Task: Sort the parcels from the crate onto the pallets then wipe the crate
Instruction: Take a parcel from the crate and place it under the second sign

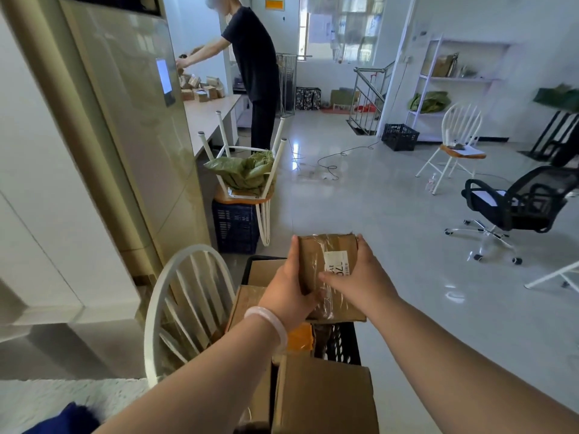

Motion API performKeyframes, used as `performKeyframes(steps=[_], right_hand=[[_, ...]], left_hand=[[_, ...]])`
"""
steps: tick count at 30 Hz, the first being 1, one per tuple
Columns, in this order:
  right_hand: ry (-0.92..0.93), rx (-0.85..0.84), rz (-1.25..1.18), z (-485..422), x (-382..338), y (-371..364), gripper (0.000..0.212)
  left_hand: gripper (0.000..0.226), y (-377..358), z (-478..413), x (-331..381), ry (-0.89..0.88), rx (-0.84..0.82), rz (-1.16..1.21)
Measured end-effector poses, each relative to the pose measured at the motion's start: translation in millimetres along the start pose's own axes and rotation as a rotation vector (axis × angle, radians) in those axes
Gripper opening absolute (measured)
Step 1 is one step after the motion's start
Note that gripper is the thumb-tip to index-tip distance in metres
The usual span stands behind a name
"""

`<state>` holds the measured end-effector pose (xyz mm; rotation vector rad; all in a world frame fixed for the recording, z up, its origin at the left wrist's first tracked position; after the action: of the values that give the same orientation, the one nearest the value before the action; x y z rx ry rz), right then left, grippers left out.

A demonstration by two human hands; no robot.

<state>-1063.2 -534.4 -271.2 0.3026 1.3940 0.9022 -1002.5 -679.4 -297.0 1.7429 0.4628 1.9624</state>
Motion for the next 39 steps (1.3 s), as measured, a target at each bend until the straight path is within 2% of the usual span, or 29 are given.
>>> performKeyframes(steps=[5,12,19,21,29,31,33,37,39], right_hand=[[0.072,0.025,-0.038,20.9,-14.6,-11.8,0.099],[0.137,0.027,-0.11,50.3,-27.7,-35.3,0.089],[0.168,0.059,-0.292,73.8,-37.0,-47.8,0.057],[0.154,0.074,-0.321,78.3,-38.2,-51.4,0.048],[0.104,0.091,-0.442,87.6,-40.4,-68.0,0.031],[0.103,0.094,-0.455,88.6,-40.6,-71.9,0.034],[0.107,0.082,-0.441,90.1,-41.3,-75.3,0.049],[0.035,0.004,-0.385,91.7,-40.4,-84.6,0.069],[-0.005,-0.019,-0.374,89.2,-38.3,-86.7,0.063]], left_hand=[[0.129,5.5,19.9,-3.5,-0.025,0.067,-0.008],[0.131,15.4,47.2,-15.9,-0.059,0.145,0.019],[0.126,23.3,79.0,-26.5,-0.069,0.199,0.159],[0.116,26.6,85.1,-25.5,-0.068,0.225,0.17],[0.045,28.4,101.8,-25.1,-0.031,0.337,0.307],[0.035,30.3,102.8,-25.4,0.003,0.365,0.313],[0.034,32.1,103.9,-26.3,0.034,0.345,0.283],[0.052,37.1,106.4,-28.5,0.024,0.27,0.219],[0.06,39.3,106.3,-29.0,0.003,0.242,0.191]])
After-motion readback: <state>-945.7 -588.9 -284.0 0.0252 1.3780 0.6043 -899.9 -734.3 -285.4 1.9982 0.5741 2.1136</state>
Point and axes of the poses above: each hand's wrist, its own z-axis away from the middle knuckle, its own y-axis out of the back of the hand, x = y × z, the point moved 3 cm from there along -z, towards the middle knuckle, and after that the axes turned 14 degrees about -x, right-handed, at the moved point
